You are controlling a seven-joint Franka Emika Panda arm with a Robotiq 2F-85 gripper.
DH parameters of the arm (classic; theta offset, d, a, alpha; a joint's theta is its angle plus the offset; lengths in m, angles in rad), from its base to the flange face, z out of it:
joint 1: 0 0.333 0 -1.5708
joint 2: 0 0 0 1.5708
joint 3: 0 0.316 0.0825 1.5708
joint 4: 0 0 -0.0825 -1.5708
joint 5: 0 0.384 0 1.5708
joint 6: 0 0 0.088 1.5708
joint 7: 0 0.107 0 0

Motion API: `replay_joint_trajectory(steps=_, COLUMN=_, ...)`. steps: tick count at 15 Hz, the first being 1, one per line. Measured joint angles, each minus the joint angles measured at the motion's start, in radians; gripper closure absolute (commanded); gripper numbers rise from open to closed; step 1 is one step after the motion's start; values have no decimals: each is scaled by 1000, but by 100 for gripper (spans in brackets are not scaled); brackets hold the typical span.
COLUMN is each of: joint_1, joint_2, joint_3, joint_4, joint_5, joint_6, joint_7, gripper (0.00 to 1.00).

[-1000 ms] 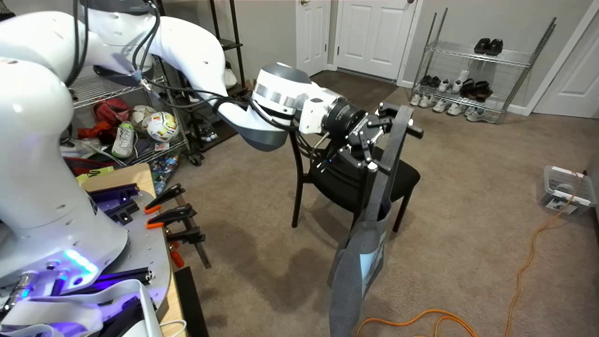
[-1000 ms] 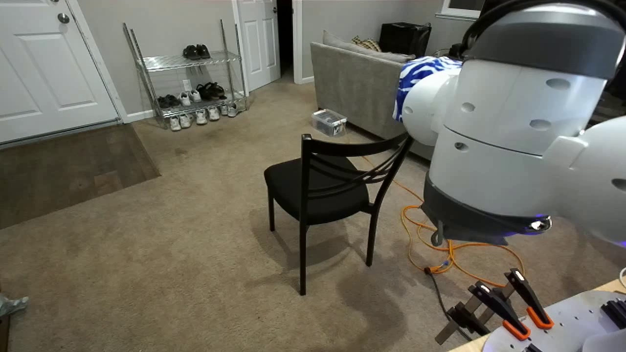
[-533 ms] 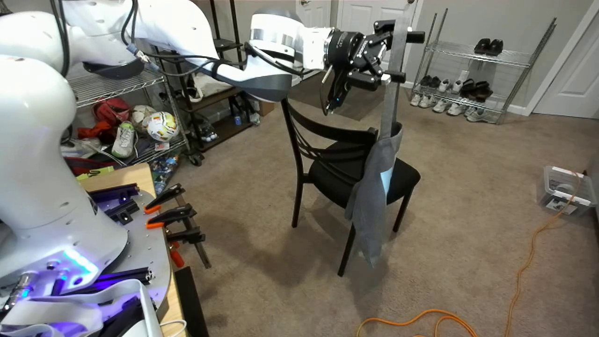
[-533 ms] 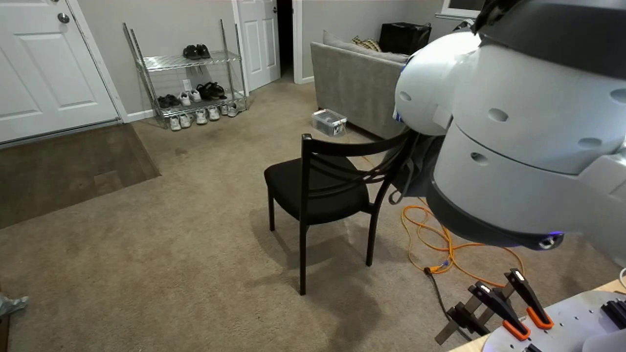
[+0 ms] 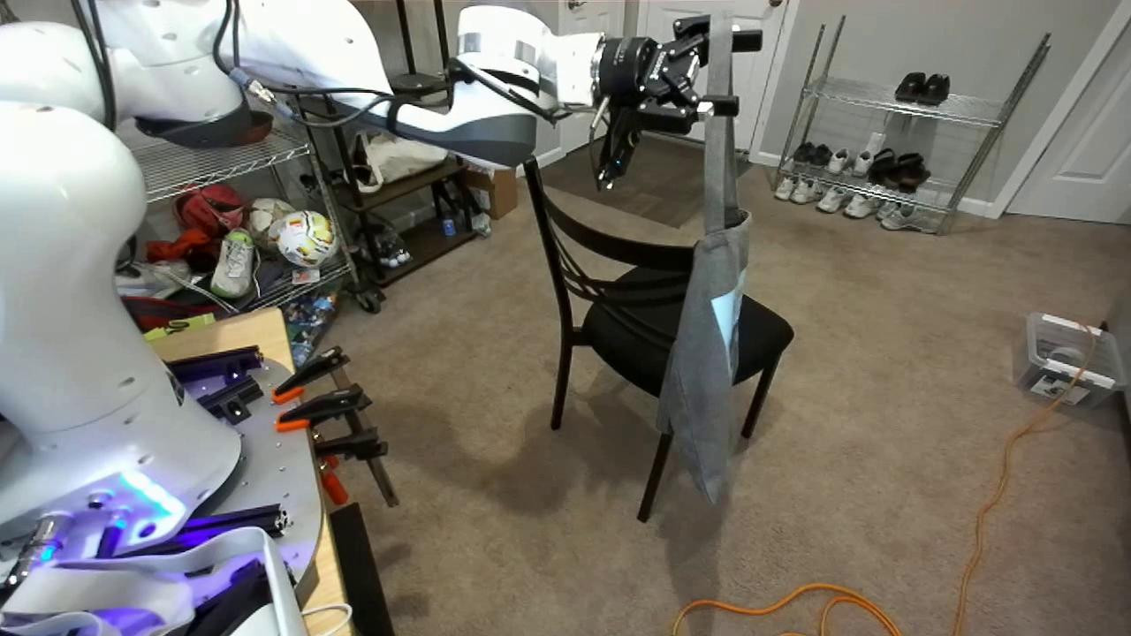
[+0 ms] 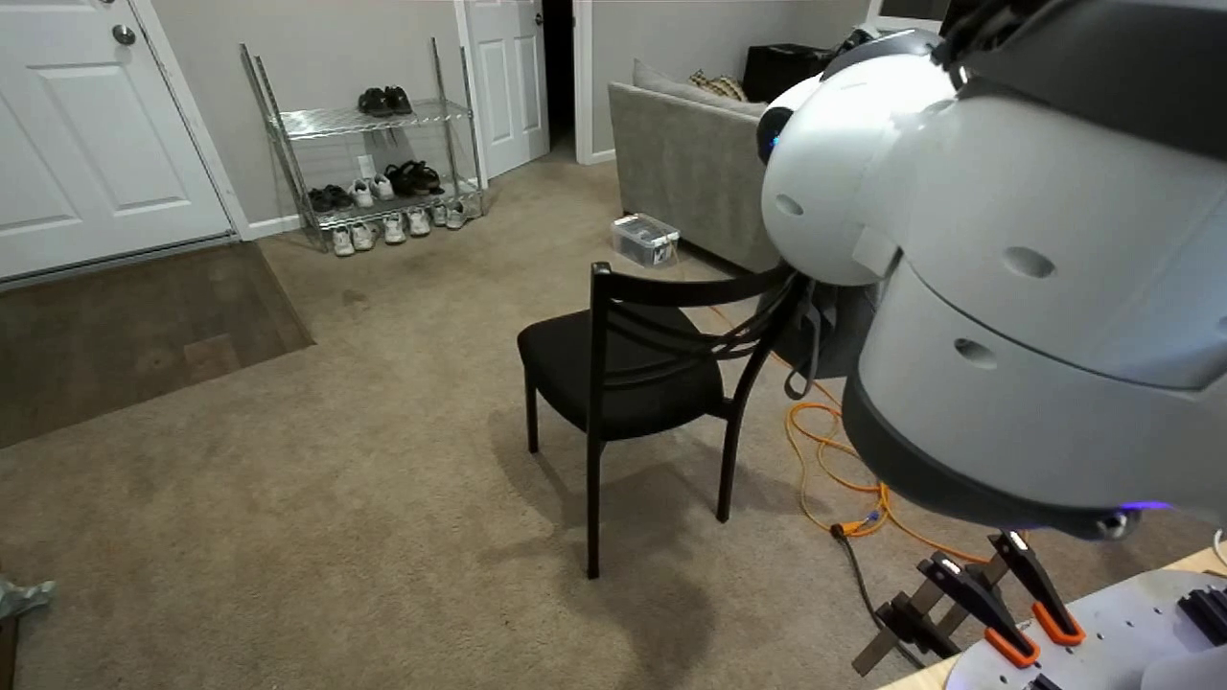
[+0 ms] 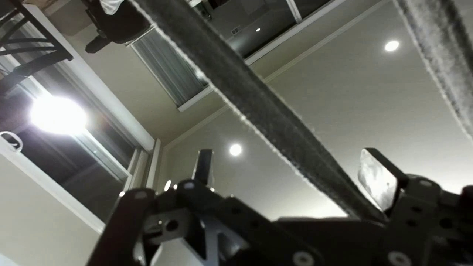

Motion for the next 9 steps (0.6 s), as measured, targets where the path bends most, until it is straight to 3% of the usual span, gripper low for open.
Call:
replay_joint_trajectory(steps=5, joint_1=166, joint_2=0, joint_3=6, joint_4=-22, joint_5=-41, joint_6=0, joint_7=0, gripper=0)
replay_joint_trajectory(steps=9, joint_1=263, joint_2=-2, joint_3=92, joint_4=-113, joint_5=-4, joint_6=0, joint_7=0, gripper=0)
